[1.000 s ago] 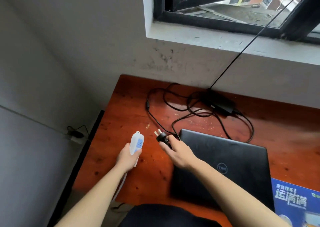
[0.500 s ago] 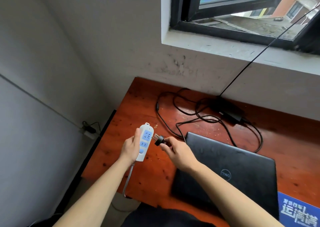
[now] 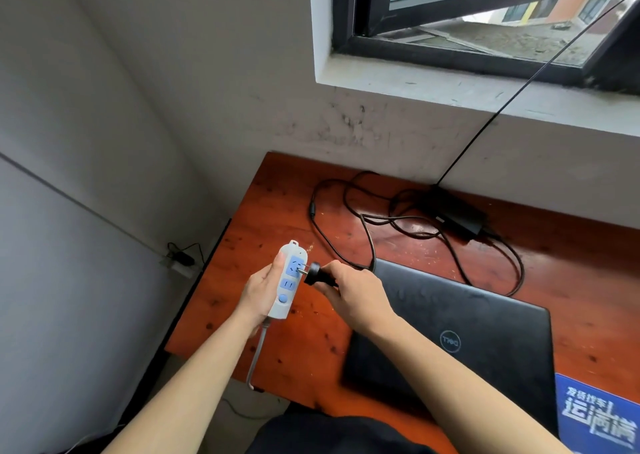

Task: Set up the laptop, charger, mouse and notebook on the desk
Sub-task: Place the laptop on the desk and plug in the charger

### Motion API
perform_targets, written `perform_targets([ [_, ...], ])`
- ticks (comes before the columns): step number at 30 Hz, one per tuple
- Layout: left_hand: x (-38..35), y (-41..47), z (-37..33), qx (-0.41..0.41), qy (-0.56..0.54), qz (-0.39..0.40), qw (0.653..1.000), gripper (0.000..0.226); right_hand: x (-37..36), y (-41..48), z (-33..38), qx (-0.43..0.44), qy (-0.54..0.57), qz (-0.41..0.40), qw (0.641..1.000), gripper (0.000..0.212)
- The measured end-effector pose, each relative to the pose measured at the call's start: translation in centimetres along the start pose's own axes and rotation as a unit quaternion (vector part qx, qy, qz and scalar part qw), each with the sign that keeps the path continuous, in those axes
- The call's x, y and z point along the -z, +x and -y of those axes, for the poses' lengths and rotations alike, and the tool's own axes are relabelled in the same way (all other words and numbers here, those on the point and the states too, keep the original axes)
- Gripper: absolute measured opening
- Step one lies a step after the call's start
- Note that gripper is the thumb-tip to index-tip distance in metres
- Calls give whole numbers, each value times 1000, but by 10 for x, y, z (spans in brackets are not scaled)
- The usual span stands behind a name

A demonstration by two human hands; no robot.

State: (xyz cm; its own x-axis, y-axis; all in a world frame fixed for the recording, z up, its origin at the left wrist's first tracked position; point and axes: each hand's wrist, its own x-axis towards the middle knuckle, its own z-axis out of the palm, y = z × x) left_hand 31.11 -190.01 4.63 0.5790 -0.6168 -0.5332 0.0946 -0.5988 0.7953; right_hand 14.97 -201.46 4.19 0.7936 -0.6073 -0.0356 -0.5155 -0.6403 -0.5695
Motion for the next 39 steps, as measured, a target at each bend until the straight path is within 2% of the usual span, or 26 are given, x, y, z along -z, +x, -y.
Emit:
perform_targets([
  [3,2,-1,-2,-11,18,35,999,57,2,2,1,25,-44,-8,999,25],
  [7,0,-1,-1,-25,48,49,997,74,6,5,5,52,-94,-5,994,29],
  [14,-7,-1,-4,-18,103,44,994,89,19,4,12,76,-140,7,987,29],
  [17,-13,-2,-5,-37,147,30,988,83,23,4,14,85,-169,13,982,29],
  [20,-18,-4,-12,-42,139,24,989,83,27,4,14,86,-179,10,980,30],
  [25,-21,-3,-21,-53,152,27,987,68,33,5,13,95,-178,4,979,33],
  [30,-21,-5,-25,-58,157,30,985,66,38,7,11,113,-186,14,976,33],
  [35,-24,-9,-30,-84,175,27,981,65,43,10,10,139,-212,-5,967,30],
  [39,-24,-12,-35,-93,193,46,976,60,47,10,9,169,-241,-15,956,18],
])
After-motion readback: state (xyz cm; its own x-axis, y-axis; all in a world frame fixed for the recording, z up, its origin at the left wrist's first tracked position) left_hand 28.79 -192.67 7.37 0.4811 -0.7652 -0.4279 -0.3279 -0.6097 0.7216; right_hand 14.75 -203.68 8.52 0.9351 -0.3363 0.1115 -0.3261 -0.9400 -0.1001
